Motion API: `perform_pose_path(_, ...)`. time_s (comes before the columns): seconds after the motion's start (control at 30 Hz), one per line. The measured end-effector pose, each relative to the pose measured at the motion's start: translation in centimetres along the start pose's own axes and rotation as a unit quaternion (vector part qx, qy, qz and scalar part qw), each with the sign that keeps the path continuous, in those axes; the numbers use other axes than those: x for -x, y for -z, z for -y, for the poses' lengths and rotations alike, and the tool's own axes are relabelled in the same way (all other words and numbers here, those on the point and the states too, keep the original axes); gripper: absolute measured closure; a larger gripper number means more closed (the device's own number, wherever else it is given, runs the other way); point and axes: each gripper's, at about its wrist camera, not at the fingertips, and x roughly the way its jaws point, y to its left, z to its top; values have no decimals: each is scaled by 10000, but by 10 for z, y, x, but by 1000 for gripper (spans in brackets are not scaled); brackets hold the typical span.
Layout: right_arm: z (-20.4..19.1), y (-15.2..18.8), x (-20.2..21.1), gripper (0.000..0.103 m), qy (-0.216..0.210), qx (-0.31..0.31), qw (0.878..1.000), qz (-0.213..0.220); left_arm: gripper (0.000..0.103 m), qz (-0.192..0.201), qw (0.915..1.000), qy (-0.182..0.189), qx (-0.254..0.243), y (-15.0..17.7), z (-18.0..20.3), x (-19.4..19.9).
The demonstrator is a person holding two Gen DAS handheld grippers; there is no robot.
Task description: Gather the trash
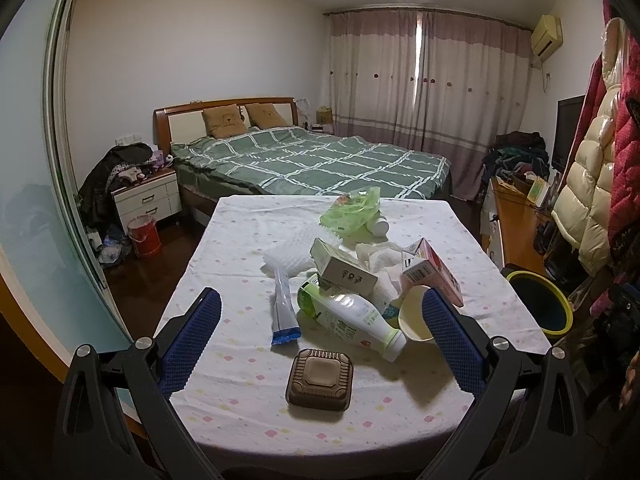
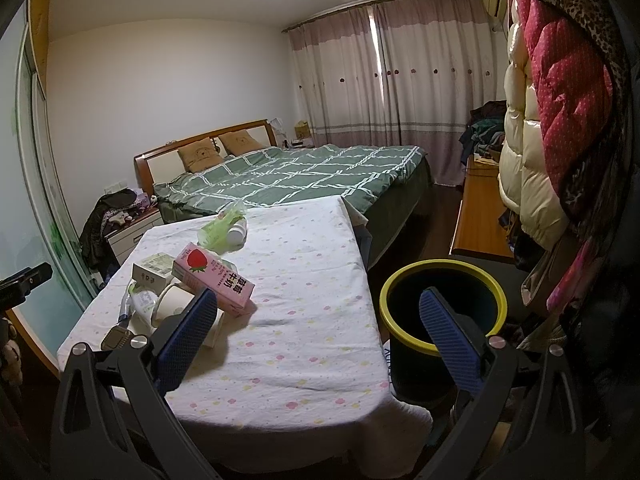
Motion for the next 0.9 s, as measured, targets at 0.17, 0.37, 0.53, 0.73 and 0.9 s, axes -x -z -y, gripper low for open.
perform_pose_path(0.17,0,2,-1,6,2,-6,10000,-2,4,-40,10000,32,-2,0,1,-1)
perform_pose_path(0.37,0,4,-2,6,10,-22,10000,-5,4,-47,10000,33,-5,-1,0,-1)
perform_pose_path(0.53,0,3,-2,6,2,-21,10000,-14,4,-47,10000,37,-5,-2,1,0)
perform_pose_path(0.73,1,4,-2,6,8,-34,10000,-16,4,-54,10000,34,-5,-1,2,0)
perform_pose_path(0.9,0,6,-2,6,12,-45,10000,-19,4,-52,10000,35,-8,-2,2,0)
